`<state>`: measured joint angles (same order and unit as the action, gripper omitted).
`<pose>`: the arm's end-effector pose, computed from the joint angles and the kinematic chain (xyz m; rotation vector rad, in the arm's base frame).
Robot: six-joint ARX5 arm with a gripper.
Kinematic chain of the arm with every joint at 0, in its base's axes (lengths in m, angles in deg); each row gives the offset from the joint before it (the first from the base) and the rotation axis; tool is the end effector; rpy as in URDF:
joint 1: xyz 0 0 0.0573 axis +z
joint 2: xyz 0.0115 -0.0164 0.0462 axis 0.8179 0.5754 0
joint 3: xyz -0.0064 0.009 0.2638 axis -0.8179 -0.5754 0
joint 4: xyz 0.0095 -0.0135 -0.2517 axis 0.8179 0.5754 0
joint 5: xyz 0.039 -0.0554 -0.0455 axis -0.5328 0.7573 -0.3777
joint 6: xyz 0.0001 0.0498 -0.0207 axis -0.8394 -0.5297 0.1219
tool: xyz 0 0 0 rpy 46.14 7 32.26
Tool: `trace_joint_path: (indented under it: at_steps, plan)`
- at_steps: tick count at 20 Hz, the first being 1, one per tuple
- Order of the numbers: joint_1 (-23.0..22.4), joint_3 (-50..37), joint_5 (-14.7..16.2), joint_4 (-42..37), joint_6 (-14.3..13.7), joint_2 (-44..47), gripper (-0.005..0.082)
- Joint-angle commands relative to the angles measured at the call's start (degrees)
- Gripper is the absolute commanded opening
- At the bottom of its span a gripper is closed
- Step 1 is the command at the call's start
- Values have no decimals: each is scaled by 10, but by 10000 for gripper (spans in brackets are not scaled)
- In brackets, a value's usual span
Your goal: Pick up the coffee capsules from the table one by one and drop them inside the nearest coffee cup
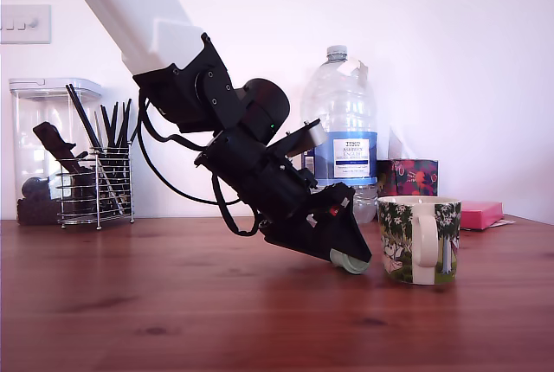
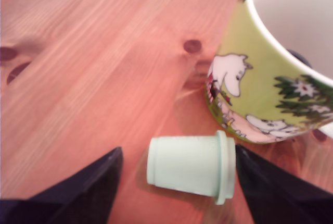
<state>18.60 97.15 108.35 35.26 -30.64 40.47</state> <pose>0.3690 -0.2865 0.1190 0.2121 0.7626 -1.0893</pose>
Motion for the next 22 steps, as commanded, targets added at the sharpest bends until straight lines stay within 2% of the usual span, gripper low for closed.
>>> trace_joint_path:
  at_steps: [1,3,9,13,19,22]
  plan:
    - [-3,0,2,4,2,26,421]
    - [-3,0,2,3,2,26,332]
    - [-2,0,2,5,2,23,229]
    - [-2,0,2,22,2,8,215]
    - [0,0,-19,78,-4,-46,215]
    - [0,0,-25,101,-18,-78,215]
